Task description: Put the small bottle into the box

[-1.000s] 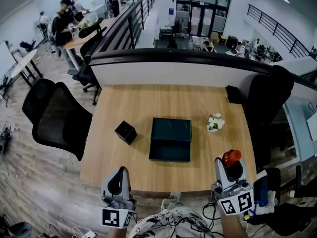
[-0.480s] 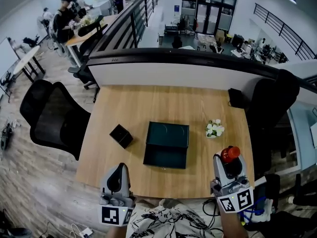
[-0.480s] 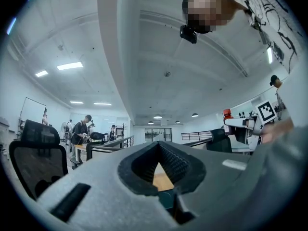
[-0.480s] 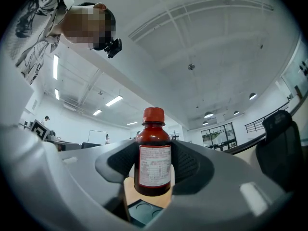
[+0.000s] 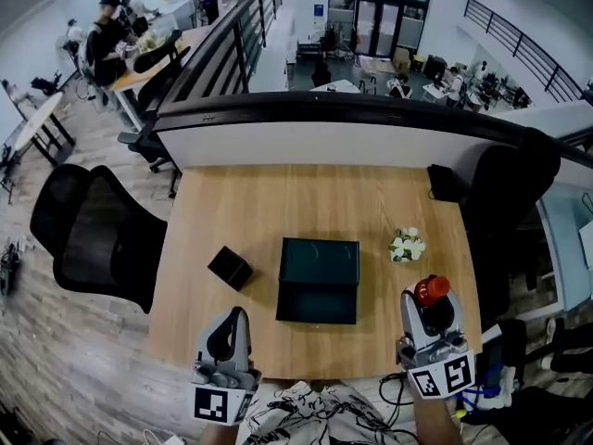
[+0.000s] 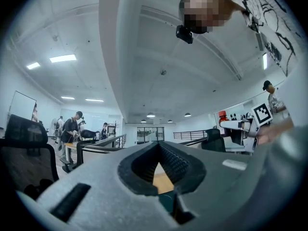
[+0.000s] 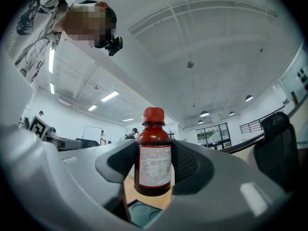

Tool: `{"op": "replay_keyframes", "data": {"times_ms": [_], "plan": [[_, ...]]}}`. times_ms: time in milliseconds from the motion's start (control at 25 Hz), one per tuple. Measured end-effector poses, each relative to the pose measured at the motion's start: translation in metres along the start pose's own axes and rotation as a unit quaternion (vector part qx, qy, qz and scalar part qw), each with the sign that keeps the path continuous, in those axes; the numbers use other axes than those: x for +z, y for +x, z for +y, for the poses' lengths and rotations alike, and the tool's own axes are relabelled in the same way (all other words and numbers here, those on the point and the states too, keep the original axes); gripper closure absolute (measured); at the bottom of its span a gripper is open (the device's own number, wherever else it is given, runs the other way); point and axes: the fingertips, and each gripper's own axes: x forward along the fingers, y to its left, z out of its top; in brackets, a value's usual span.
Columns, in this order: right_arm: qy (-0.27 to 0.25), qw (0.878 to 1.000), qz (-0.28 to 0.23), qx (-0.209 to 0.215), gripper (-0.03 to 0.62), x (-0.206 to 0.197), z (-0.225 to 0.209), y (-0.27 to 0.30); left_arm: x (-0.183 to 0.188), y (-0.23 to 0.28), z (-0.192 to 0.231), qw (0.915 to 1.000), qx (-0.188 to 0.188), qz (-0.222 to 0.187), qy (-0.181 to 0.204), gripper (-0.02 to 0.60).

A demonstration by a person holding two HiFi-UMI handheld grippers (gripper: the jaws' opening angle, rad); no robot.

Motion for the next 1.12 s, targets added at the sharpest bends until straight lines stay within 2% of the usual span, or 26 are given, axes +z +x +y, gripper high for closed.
{"op": "replay_keyframes", "data": {"times_ms": [240,360,640,880,1120], "plan": [[-0.006,1.000,0.028,0.003,0.365,-0.027,0.017,0.015,-0.011,0.007,0.015,0.9996,-0.022,0.016,-0.002,0.580],[-0.012,0.998,0.052,0.013,0.365,-0.046,0.024,0.020,-0.010,0.011,0.017,0.9996,-0.025,0.004,-0.011,0.580],[-0.033,0.990,0.119,0.063,0.365,-0.110,0.043,0.039,-0.019,0.011,0.018,0.9993,-0.034,0.013,-0.013,0.580],[-0.041,0.975,0.193,0.107,0.365,-0.187,0.058,0.052,-0.027,0.009,0.017,0.9991,-0.029,0.026,-0.020,0.580],[-0.062,0.947,0.275,0.156,0.365,-0.268,0.076,0.058,-0.038,0.002,0.020,0.9984,-0.016,0.048,-0.024,0.580]]}}
